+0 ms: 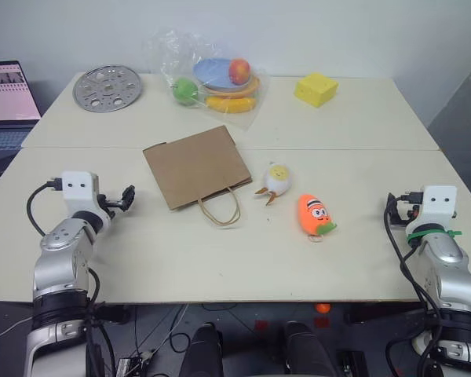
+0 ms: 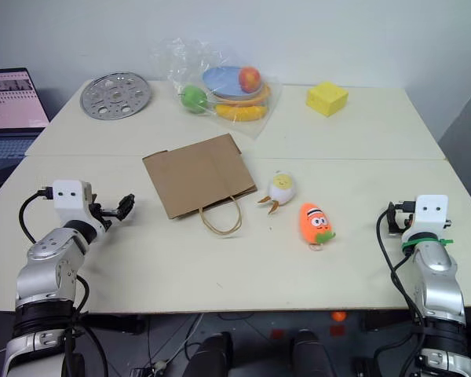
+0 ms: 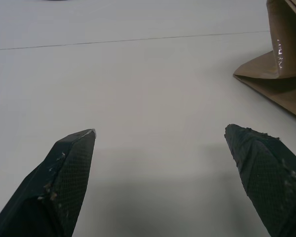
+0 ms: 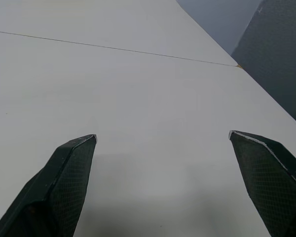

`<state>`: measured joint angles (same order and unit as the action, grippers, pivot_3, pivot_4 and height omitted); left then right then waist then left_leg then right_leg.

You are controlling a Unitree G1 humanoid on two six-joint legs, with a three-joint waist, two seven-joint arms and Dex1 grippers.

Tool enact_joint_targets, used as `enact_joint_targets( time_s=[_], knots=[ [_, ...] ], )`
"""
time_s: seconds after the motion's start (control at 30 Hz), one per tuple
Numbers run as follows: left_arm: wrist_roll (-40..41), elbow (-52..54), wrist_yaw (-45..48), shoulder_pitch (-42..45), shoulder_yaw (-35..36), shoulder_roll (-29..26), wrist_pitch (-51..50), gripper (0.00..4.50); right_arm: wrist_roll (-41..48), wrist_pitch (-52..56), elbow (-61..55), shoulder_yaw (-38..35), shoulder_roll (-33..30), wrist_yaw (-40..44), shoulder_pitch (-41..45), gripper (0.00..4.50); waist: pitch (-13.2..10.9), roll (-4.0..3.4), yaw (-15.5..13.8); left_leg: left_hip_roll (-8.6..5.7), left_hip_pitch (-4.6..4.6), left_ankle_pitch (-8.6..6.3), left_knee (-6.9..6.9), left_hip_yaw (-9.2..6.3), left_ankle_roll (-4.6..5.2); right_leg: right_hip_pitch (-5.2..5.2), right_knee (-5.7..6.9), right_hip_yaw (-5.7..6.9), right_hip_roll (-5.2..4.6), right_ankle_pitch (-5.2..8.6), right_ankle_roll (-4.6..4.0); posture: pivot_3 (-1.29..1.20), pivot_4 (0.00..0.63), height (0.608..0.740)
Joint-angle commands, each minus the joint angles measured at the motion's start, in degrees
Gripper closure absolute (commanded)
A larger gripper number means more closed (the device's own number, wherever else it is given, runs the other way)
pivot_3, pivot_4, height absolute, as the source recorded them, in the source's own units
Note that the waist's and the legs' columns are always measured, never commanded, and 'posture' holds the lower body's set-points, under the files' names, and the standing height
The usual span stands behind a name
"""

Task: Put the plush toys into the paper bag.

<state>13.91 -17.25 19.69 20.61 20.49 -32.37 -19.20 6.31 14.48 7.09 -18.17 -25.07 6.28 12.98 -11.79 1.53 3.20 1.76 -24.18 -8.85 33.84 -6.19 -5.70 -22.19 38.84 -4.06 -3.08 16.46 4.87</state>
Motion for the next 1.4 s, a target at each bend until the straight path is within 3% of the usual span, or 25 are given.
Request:
enact_joint_targets(
  time_s=[0.03, 0.47, 0.67, 0.83, 1.07, 1.23, 1.4],
  knots=[
    [-0.8, 2.9, -0.5, 0.0, -0.1, -1.4, -0.4, 0.02, -0.1, -0.5, -2.1, -0.2, -0.2, 0.1, 0.2, 0.0, 0.0, 0.0, 0.0, 0.0, 0.0, 0.0, 0.0, 0.0, 0.0, 0.0, 0.0, 0.0, 0.0, 0.0, 0.0, 0.0, 0.15, 0.74],
    [2.0, 6.0, 3.3, -0.2, 1.1, -1.3, 0.5, 0.02, -0.3, -1.1, -2.7, -0.6, -0.6, 1.2, -0.2, 0.0, 0.0, 0.0, 0.0, 0.0, 0.0, 0.0, 0.0, 0.01, 0.0, 0.0, -0.01, 0.0, 0.0, 0.0, -0.01, 0.0, 0.15, 0.74],
    [1.8, 12.2, 7.4, -1.9, -0.6, -4.0, 0.4, 0.02, 0.7, 0.0, -4.4, -0.6, -1.0, 2.8, 0.7, 0.0, 0.0, 0.0, 0.0, 0.0, -0.02, 0.0, 0.0, 0.01, 0.0, -0.02, -0.01, -0.01, 0.0, 0.01, -0.01, 0.0, 0.15, 0.74],
    [4.4, 22.9, 15.1, -3.2, -3.6, -9.5, -5.0, 0.02, 5.7, 3.8, -10.8, 2.2, -4.4, 13.2, 2.6, 0.0, 0.0, -0.02, 0.1, 0.01, -0.05, 0.0, 0.0, 0.04, 0.0, -0.02, -0.07, -0.03, 0.0, 0.02, -0.04, 0.0, 0.15, 0.74],
    [9.2, 34.0, 28.2, 3.1, -16.4, -15.4, -15.2, 0.02, 23.9, 17.9, -29.1, 10.1, -12.6, 35.1, 4.4, 0.0, 0.0, -0.02, -0.1, 0.03, -0.08, -0.01, -0.02, -0.01, 0.0, -0.01, -0.12, 0.02, 0.01, 0.24, 0.09, 0.0, 0.15, 0.74],
    [6.0, 38.0, 32.6, 7.3, -27.8, -15.5, -16.3, 0.02, 28.4, 24.8, -35.0, 14.1, -12.3, 35.2, 7.3, 0.0, 0.0, -0.01, -0.1, 0.02, -0.2, -0.02, -0.01, -0.01, 0.0, -0.04, -0.26, 0.02, 0.01, 0.25, 0.1, 0.0, 0.15, 0.74],
    [4.6, 38.1, 34.1, 9.1, -32.3, -14.7, -17.6, 0.02, 30.5, 27.9, -37.4, 14.9, -12.0, 34.4, 7.9, 0.0, 0.0, 0.0, -0.2, 0.03, -0.24, -0.02, -0.01, -0.02, 0.01, -0.1, -0.25, 0.03, 0.01, 0.25, 0.1, 0.0, 0.15, 0.74]
  ],
)
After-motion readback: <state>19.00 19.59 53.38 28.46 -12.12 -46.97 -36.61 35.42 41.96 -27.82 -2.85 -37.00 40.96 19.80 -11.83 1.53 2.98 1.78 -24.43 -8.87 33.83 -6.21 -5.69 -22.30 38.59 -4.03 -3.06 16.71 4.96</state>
